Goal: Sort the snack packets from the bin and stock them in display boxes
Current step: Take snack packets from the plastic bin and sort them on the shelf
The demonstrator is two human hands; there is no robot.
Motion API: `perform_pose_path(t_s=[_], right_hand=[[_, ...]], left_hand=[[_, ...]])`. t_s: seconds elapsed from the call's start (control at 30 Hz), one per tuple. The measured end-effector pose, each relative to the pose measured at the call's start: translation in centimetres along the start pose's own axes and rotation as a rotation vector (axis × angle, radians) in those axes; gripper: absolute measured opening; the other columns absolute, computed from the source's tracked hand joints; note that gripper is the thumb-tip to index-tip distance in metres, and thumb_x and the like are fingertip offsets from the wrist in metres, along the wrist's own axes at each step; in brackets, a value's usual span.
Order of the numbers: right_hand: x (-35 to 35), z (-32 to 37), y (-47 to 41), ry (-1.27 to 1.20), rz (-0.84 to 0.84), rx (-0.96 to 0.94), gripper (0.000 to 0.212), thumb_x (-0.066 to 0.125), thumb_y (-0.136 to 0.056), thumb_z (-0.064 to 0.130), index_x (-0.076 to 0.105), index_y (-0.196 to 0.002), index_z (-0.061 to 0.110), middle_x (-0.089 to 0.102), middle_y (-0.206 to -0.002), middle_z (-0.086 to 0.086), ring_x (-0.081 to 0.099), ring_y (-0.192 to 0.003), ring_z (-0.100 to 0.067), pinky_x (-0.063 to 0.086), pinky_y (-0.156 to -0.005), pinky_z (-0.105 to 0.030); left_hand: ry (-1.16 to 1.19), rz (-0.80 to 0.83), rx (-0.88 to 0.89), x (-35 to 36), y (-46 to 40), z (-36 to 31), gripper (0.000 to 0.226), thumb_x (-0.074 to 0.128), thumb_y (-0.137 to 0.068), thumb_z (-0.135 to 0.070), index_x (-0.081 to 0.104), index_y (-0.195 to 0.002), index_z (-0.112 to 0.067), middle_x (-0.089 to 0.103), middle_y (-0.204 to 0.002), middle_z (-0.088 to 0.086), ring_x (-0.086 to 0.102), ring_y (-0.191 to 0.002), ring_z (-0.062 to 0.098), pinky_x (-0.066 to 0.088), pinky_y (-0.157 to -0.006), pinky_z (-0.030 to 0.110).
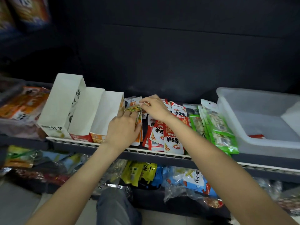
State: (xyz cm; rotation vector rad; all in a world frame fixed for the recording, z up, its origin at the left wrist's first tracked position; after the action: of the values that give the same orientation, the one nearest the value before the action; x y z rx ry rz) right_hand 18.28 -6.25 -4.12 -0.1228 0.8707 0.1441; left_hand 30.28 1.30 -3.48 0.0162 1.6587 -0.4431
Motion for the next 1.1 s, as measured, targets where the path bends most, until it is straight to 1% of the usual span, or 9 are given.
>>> perform_pose_path(t_s=[0.2,0.33,0.43,0.53,0.63,0.73,0.87,1.0,1.1], right_hand=[[-5.8,-0.9,5.1,-0.077,-0.189,-0.099,0.03,0.055,-0.093,0.02,0.06,-0.123,0.018,0.063,-0.113,0.0,0.058,-0.103,-0.01,0.043,-0.09,-0.022],[-12.2,-5.1,9.7,-0.002,-0.312,-0.056,0.022,0.057,-0.091,0.017,0.067,-0.109,0.022,0.065,-0.086,0.014,0.056,-0.07,0.009,0.043,-0.073,-0.011],[-17.4,-9.8,12.7,0.132,-0.379,0.032,0.018,0.056,-0.09,0.019,0.07,-0.098,0.027,0.071,-0.081,0.01,0.064,-0.075,-0.005,0.051,-0.079,-0.03],[-21.9,-15.2,15.0,0.287,-0.411,0.166,0.019,0.058,-0.087,0.018,0.07,-0.098,0.027,0.074,-0.085,0.004,0.068,-0.087,-0.022,0.052,-0.082,-0.041],[-24.4,-20.4,16.2,0.38,-0.259,0.306,0.025,0.062,-0.085,0.016,0.069,-0.108,0.023,0.072,-0.097,-0.001,0.065,-0.096,-0.023,0.05,-0.088,-0.037],[-24.0,-24.8,16.4,0.453,0.104,0.442,0.05,0.072,-0.081,0.027,0.055,-0.128,0.023,0.061,-0.12,-0.001,0.057,-0.112,-0.021,0.043,-0.092,-0.027],[-22.2,-29.5,16.2,0.511,0.529,0.591,0.086,0.077,-0.075,0.034,0.025,-0.144,0.031,0.037,-0.138,-0.007,0.046,-0.121,-0.026,0.042,-0.101,-0.037],[-20.2,-31.7,14.9,0.643,0.581,0.534,0.095,0.079,-0.069,0.029,0.019,-0.142,0.04,0.029,-0.13,-0.005,0.031,-0.125,-0.026,0.039,-0.101,-0.049],[-20.1,-32.4,13.5,0.624,0.53,0.455,0.083,0.08,-0.068,0.032,0.032,-0.136,0.032,0.033,-0.121,-0.004,0.032,-0.122,-0.024,0.038,-0.099,-0.042]], left_hand=[[0.107,-0.258,0.171,-2.9,-0.7,-3.7,0.025,0.054,-0.091,-0.028,0.066,-0.109,-0.015,0.07,-0.102,0.005,0.064,-0.095,0.025,0.052,-0.071,0.035],[0.472,-0.237,0.299,-3.0,-2.9,-9.8,0.027,0.048,-0.091,-0.031,0.066,-0.108,-0.022,0.07,-0.1,-0.005,0.064,-0.093,0.016,0.053,-0.077,0.033],[0.748,-0.117,0.374,-1.8,-5.9,-15.8,0.02,0.055,-0.091,-0.024,0.065,-0.108,-0.026,0.067,-0.095,-0.015,0.062,-0.095,0.009,0.048,-0.085,0.033],[0.823,-0.043,0.518,-1.1,-8.8,-22.5,0.022,0.058,-0.09,-0.018,0.065,-0.11,-0.023,0.065,-0.095,-0.016,0.058,-0.096,0.007,0.044,-0.087,0.025],[0.752,0.111,0.621,0.9,-11.1,-28.3,0.031,0.061,-0.086,-0.013,0.063,-0.116,-0.019,0.066,-0.107,-0.008,0.055,-0.103,0.009,0.038,-0.091,0.019],[0.579,0.287,0.682,3.9,-12.1,-32.4,0.038,0.063,-0.086,-0.021,0.058,-0.124,-0.021,0.063,-0.119,-0.004,0.053,-0.115,0.015,0.038,-0.098,0.027],[0.402,0.365,0.699,6.1,-12.5,-35.0,0.042,0.061,-0.088,-0.033,0.054,-0.129,-0.026,0.06,-0.126,-0.008,0.05,-0.119,0.014,0.037,-0.095,0.025],[0.361,0.395,0.657,6.7,-12.9,-35.2,0.038,0.058,-0.088,-0.041,0.055,-0.125,-0.031,0.061,-0.122,-0.014,0.054,-0.116,0.01,0.038,-0.088,0.024],[0.329,0.417,0.677,6.6,-12.9,-35.2,0.036,0.056,-0.09,-0.041,0.056,-0.124,-0.031,0.061,-0.122,-0.013,0.055,-0.115,0.012,0.043,-0.091,0.029]])
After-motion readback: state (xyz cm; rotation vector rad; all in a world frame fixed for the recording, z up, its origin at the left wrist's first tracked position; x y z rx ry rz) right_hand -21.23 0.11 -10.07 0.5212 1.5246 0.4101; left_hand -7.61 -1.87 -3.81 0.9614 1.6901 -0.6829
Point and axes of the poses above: each hand's wrist, its own y-axis away from the middle knuckle, its own x-axis out of the palm, z = x × y, the point moved 6 cm from there along -y, towards the middle knuckle
